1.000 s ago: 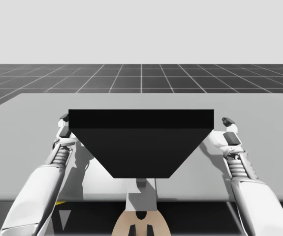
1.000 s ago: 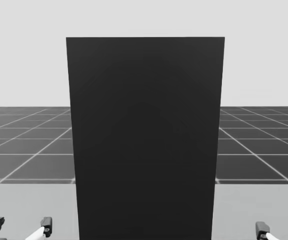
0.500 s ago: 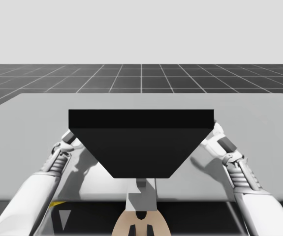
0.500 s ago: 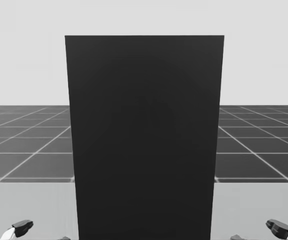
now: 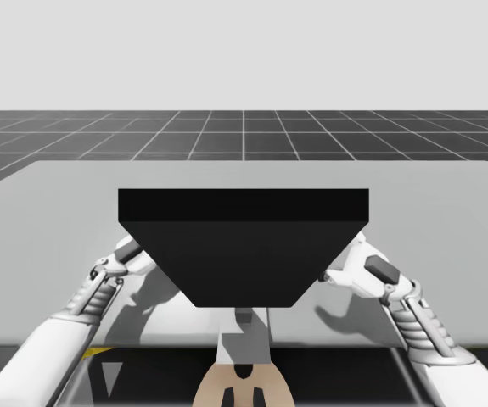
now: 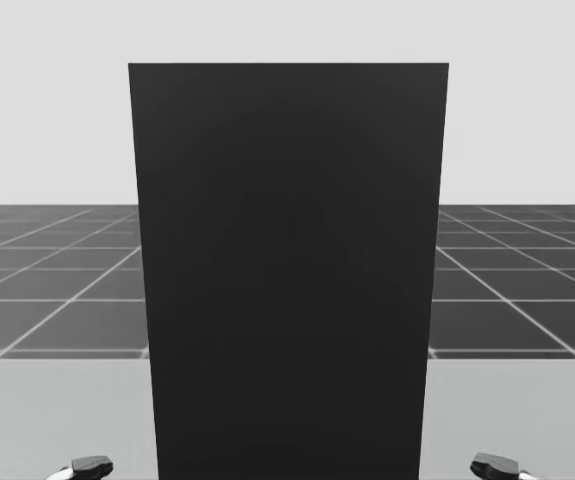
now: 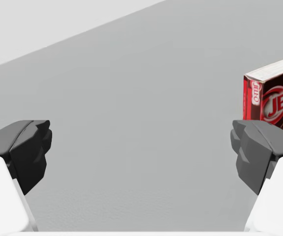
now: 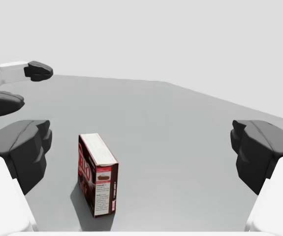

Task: Reach around the screen and pick up the object behind it.

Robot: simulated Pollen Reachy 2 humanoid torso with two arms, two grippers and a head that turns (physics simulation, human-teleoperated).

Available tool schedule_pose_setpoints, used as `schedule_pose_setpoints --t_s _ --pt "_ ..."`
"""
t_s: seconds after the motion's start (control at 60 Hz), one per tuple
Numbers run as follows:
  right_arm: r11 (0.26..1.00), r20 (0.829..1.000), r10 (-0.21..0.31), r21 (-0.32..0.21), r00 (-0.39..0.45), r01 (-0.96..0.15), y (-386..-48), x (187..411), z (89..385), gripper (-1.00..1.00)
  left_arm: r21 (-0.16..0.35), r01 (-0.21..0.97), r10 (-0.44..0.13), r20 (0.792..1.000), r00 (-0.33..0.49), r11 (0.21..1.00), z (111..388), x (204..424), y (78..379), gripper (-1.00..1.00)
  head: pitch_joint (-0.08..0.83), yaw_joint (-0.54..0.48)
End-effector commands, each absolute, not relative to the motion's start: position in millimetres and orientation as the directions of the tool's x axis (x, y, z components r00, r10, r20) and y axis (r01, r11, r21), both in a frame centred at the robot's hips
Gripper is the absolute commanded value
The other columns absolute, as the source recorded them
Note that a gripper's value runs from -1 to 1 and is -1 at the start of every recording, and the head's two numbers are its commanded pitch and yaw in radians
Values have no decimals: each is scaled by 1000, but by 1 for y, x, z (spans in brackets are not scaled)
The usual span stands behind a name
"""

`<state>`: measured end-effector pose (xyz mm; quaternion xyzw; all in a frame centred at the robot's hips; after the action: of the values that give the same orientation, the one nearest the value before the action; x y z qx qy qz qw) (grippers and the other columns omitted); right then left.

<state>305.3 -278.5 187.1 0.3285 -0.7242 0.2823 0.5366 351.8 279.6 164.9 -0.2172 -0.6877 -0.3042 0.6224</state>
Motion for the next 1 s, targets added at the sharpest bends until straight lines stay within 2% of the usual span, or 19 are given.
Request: schedule_pose_setpoints --t_s 0.017,0.117,0.283,0.35,0.433,0.5,0.6,0.667,0.7,0.767,0.867,0.95,1.0 --pt "576 967 -159 -71 -198 -814 -271 300 184 -1000 160 706 -94 987 -132 690 164 349 276 -1000 55 2" --pt "567 967 -164 -68 -194 -821 -268 302 180 -1000 161 706 -98 987 -130 689 163 349 275 -1000 58 -1" --pt "556 969 -179 -43 -170 -830 -259 316 167 -1000 164 710 -106 986 -126 685 160 349 270 -1000 68 -5" --pt "566 971 -165 -50 -172 -823 -253 324 162 -1000 166 714 -107 986 -127 681 160 349 268 -1000 71 -9" --pt "570 961 -195 -50 -194 -820 -245 337 155 -1000 168 716 -108 986 -129 677 160 349 267 -1000 78 -16" --pt "569 968 -177 -45 -176 -821 -241 347 148 -1000 168 717 -105 986 -132 677 160 349 267 -1000 83 -21" --pt "538 973 -171 -37 -152 -842 -231 359 140 -1000 170 717 -106 985 -134 676 160 349 267 -1000 89 -24" --pt "498 969 -178 -64 -174 -865 -216 369 136 -1000 173 718 -107 985 -137 674 159 348 266 -1000 94 -24" --pt "485 973 -172 -51 -153 -873 -213 370 135 -1000 174 718 -107 985 -138 674 159 348 266 -1000 95 -24" --pt "458 972 -183 -51 -150 -888 -202 377 132 -1000 177 718 -108 984 -141 673 159 348 266 -1000 100 -26" --pt "416 968 -222 -11 -114 -909 -187 387 129 -1000 182 720 -110 983 -146 670 160 348 265 -1000 104 -27" --pt "405 972 -215 -3 -98 -914 -177 395 119 -1000 187 720 -112 982 -151 669 160 347 265 -1000 111 -32" --pt "397 970 -230 25 -73 -918 -172 399 111 -1000 188 720 -111 982 -154 668 160 347 265 -1000 117 -32"
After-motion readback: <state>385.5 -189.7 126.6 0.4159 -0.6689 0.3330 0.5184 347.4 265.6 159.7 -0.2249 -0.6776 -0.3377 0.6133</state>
